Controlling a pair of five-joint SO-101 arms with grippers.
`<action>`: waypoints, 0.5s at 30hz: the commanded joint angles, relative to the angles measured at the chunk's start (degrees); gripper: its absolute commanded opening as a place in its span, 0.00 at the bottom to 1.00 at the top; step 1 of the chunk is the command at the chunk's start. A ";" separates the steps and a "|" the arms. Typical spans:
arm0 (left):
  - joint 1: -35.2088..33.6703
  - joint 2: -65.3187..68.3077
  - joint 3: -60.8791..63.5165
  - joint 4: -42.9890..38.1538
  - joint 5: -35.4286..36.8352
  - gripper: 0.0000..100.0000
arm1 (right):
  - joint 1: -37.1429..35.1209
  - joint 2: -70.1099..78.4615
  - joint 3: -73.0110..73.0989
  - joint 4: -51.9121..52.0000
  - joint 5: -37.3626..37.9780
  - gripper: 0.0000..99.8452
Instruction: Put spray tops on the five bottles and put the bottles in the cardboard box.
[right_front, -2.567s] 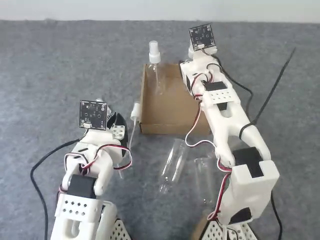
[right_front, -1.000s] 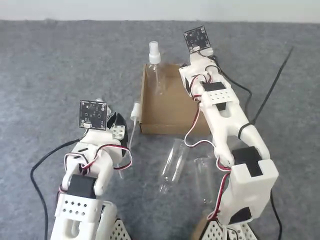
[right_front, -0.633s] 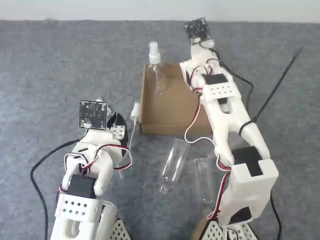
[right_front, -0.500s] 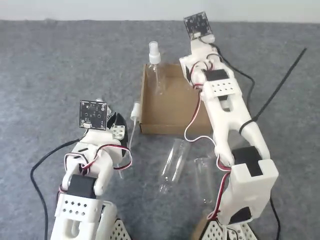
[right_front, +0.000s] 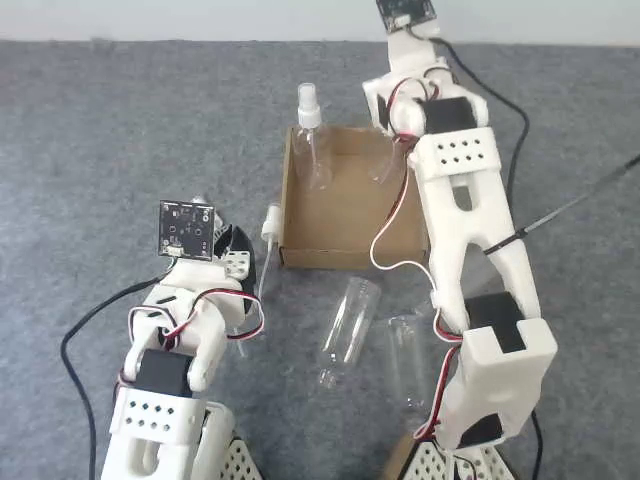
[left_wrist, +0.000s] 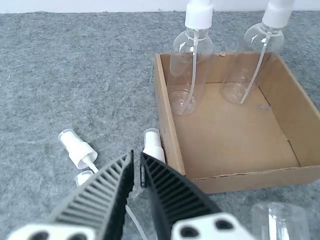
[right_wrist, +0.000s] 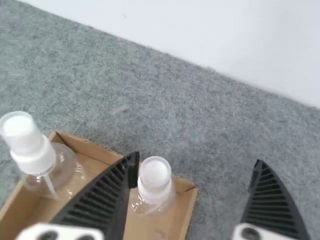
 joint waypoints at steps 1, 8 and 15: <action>-0.18 -1.41 -0.40 -1.49 0.53 0.01 | -0.57 -2.42 -12.84 12.18 0.79 0.30; -0.18 -1.41 -0.40 -1.32 0.53 0.01 | -0.31 -2.42 -26.55 36.09 1.23 0.29; -0.26 -1.41 -0.40 -1.32 0.53 0.01 | 2.15 -2.59 -28.04 47.25 1.32 0.29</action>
